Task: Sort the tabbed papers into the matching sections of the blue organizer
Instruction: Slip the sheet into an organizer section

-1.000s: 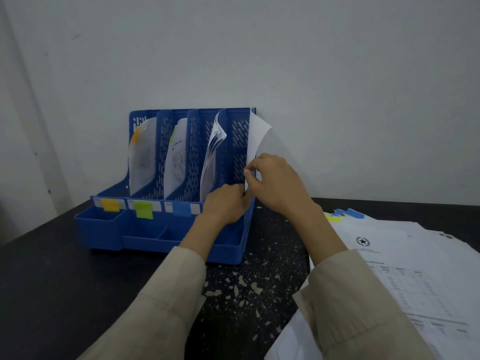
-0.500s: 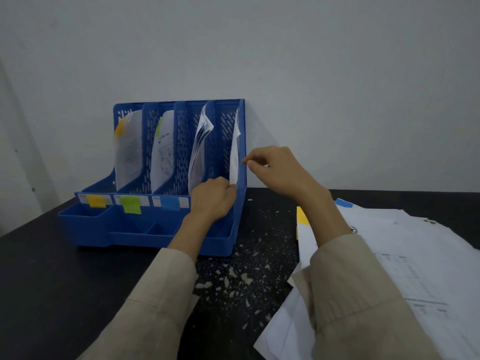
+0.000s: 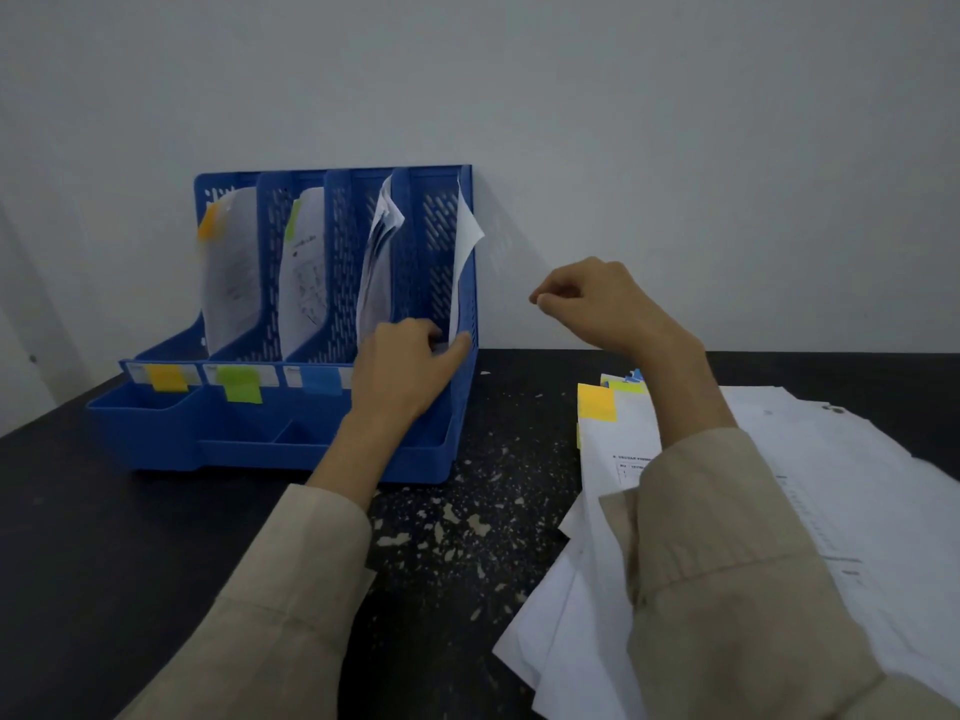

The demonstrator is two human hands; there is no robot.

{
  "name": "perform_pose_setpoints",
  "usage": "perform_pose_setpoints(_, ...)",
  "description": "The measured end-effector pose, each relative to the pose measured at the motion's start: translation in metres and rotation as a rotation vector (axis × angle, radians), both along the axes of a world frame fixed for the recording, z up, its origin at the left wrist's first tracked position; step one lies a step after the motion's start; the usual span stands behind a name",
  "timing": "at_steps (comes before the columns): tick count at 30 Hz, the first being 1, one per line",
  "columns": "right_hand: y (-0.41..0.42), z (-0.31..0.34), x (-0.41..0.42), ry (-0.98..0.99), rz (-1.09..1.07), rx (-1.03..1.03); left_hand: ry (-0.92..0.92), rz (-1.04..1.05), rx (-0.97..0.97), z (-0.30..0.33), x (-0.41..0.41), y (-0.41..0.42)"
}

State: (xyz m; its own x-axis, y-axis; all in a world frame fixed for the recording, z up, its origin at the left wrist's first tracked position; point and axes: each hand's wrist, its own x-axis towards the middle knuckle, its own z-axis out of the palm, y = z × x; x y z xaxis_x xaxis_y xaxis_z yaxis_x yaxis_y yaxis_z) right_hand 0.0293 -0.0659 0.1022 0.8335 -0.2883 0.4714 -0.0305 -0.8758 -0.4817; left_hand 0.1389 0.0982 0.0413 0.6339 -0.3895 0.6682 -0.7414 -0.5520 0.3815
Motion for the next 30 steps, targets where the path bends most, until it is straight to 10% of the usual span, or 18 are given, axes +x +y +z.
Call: perform_pose_setpoints(30,-0.018,-0.012,-0.002,0.102,-0.065,0.072,0.092,0.098,0.245,0.000,0.008,-0.014)
